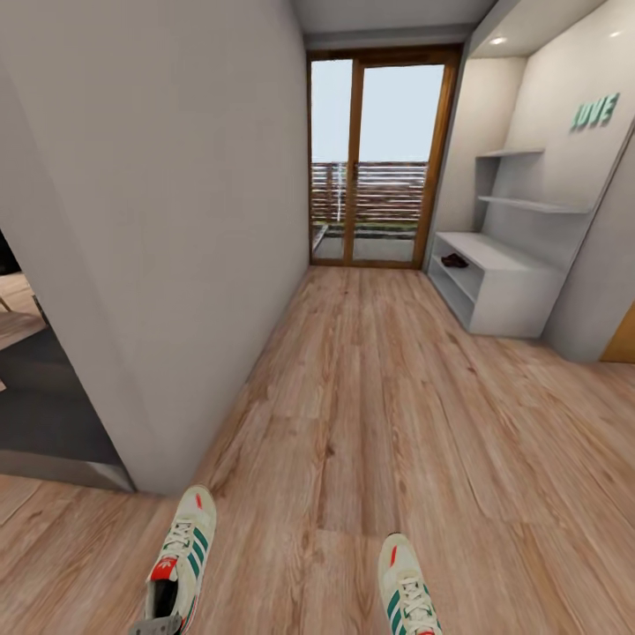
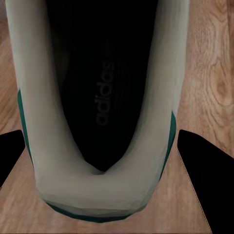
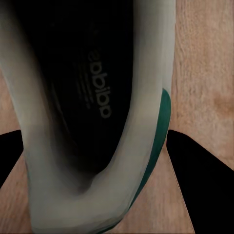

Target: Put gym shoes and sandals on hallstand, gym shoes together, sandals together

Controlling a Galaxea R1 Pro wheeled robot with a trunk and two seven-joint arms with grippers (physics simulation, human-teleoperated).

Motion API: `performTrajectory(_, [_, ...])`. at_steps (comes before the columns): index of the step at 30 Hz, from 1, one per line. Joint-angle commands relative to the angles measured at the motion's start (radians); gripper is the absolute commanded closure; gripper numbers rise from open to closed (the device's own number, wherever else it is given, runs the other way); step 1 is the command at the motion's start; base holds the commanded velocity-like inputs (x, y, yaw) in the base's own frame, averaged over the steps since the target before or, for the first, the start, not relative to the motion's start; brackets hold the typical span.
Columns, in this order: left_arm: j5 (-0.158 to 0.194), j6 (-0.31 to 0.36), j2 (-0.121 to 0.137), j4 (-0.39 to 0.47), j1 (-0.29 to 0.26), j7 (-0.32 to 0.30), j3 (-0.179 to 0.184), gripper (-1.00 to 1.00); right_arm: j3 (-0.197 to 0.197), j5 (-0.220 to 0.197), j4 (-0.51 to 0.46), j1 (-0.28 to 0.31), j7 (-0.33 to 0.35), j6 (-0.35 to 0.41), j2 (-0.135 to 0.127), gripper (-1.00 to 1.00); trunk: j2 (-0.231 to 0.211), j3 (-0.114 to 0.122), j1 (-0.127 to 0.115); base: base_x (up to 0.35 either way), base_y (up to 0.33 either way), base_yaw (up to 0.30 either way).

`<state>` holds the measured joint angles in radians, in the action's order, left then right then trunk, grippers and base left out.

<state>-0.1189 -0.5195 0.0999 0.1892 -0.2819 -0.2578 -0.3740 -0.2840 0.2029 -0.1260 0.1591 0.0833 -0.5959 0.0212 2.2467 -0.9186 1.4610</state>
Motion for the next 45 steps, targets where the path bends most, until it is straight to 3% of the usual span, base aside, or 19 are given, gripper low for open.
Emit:
performTrajectory(1, [-0.01,-0.004,0.0,-0.001,-0.001,-0.005,-0.009,1.0,-0.009,0.004,0.0,0.0,0.007,-0.002,0.0,1.0,0.0,-0.001,0.0,0.34,0.0,0.0])
performTrajectory(45, [-0.01,-0.004,0.0,-0.001,-0.001,-0.005,-0.009,1.0,-0.009,0.004,0.0,0.0,0.007,-0.002,0.0,1.0,0.0,-0.001,0.0,0.34,0.0,0.0])
